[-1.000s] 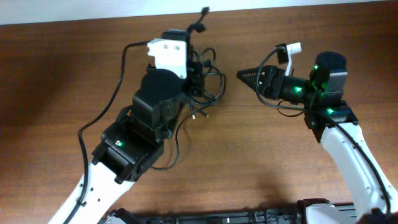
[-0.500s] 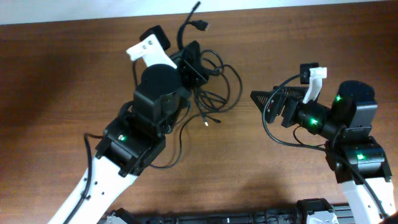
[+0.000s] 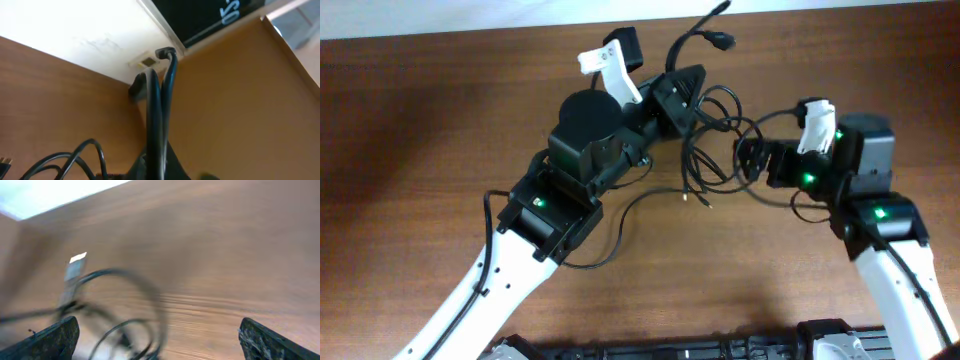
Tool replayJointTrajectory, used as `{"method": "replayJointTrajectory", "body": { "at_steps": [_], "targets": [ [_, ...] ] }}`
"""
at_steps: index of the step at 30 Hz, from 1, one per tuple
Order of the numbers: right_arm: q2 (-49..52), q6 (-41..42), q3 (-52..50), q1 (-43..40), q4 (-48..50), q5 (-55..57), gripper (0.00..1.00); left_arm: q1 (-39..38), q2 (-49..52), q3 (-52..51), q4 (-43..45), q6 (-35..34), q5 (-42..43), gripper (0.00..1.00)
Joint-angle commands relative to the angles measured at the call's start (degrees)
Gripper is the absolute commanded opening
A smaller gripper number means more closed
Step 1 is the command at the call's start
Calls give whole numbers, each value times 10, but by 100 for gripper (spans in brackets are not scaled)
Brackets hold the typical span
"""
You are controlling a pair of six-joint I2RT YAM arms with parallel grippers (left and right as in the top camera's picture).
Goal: Untangle cables
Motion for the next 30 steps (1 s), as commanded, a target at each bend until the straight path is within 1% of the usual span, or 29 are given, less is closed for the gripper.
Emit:
{"method": "replayJointTrajectory", "body": {
  "at_steps": [1, 4, 6, 9, 10, 14, 15, 17, 18, 19, 20, 21, 22, 25, 26, 28, 30],
  "targets": [
    [50, 148, 9, 0, -41, 260, 99, 2, -10, 13, 8, -5, 35, 0],
    [95, 225, 9, -4, -110, 349, 99, 12, -14, 13, 7, 1, 29, 0],
    [103, 254, 9, -20, -137, 354, 99, 21, -16, 13, 4, 27, -2, 0],
    [103, 255, 9, -57, -160, 354, 99, 42, -16, 13, -26, 30, -78, 0],
    [103, 255, 9, -68, -168, 354, 99, 51, -16, 13, -32, 30, -92, 0],
    [103, 254, 9, -118, -193, 351, 99, 87, -22, 13, -39, 30, -105, 0],
    [103, 242, 9, -124, -192, 327, 99, 92, -23, 13, -43, 29, -105, 0],
    [103, 167, 9, -123, -171, 249, 99, 90, -23, 13, -52, 29, -96, 0],
    [103, 99, 9, -123, -147, 177, 99, 90, -23, 13, -58, 29, -96, 0],
    [103, 57, 9, -123, -132, 132, 99, 90, -23, 13, -60, 29, -96, 0],
    [103, -16, 9, -123, -113, 51, 99, 90, -23, 13, -62, 29, -96, 0],
    [103, -70, 9, -123, -106, -16, 99, 90, -23, 13, -62, 29, -96, 0],
    [103, -103, 9, -123, -104, -69, 99, 90, -23, 13, -62, 29, -96, 0],
    [103, -110, 9, -123, -109, -109, 99, 90, -23, 13, -62, 29, -96, 0],
    [103, -123, 9, -123, -109, -137, 99, 90, -23, 13, -61, 28, -96, 0],
    [103, -179, 9, -123, -108, -230, 99, 88, -23, 13, -62, 3, -96, 0],
    [103, -237, 9, -123, -103, -345, 99, 73, -23, 13, -59, -4, -96, 0]
  ]
}}
